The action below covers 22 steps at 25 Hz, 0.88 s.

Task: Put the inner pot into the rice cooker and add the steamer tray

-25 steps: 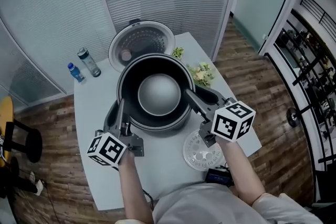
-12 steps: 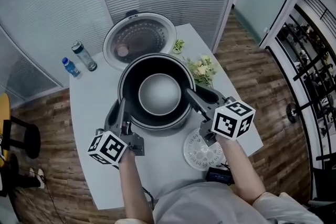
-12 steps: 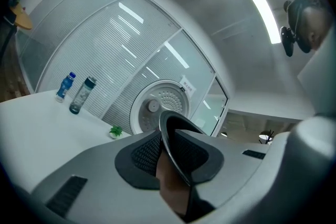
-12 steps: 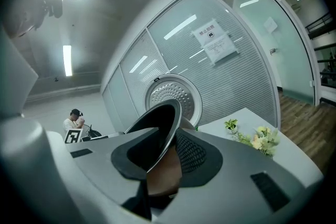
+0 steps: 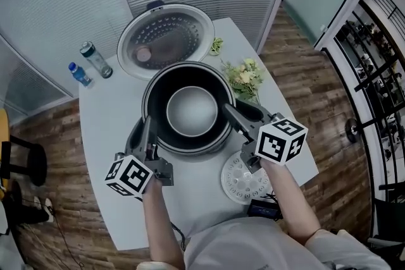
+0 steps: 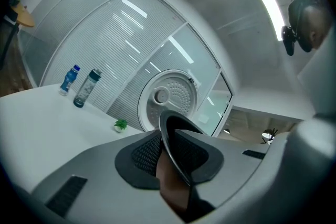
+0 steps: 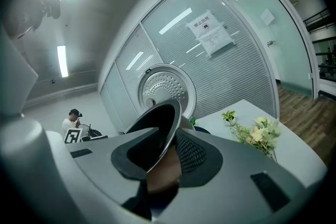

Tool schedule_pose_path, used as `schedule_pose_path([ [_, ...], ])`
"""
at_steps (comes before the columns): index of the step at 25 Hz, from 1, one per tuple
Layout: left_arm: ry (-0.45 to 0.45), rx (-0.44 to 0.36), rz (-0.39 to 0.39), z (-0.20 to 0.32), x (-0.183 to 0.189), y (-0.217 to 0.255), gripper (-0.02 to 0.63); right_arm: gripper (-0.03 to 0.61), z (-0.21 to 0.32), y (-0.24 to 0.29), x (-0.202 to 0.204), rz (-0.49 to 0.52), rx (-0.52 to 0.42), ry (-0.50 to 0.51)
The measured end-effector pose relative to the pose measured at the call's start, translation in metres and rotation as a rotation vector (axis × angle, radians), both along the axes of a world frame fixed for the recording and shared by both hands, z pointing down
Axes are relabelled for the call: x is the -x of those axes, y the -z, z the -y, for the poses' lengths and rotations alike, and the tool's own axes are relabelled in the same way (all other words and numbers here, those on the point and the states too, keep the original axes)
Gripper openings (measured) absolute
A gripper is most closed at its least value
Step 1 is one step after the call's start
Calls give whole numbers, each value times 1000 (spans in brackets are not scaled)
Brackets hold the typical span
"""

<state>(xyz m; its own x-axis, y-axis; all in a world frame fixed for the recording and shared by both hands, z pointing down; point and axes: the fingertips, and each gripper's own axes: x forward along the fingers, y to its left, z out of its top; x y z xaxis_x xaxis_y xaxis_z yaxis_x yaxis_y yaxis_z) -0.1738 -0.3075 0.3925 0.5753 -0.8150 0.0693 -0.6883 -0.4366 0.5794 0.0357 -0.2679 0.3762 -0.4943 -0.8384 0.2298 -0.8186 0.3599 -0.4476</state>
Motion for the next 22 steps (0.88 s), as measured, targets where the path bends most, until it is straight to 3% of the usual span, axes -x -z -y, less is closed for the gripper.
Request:
schedule_pose_path([
  [7, -1, 29, 34, 10, -1, -16, 84, 109, 12, -16, 0, -2, 37, 7],
  [17, -14, 65, 177, 16, -3, -41, 100, 110, 21, -45, -1, -35, 98, 11],
  [22, -16, 64, 246, 18, -6, -47, 104, 120, 23, -56, -1, -110, 116, 14],
])
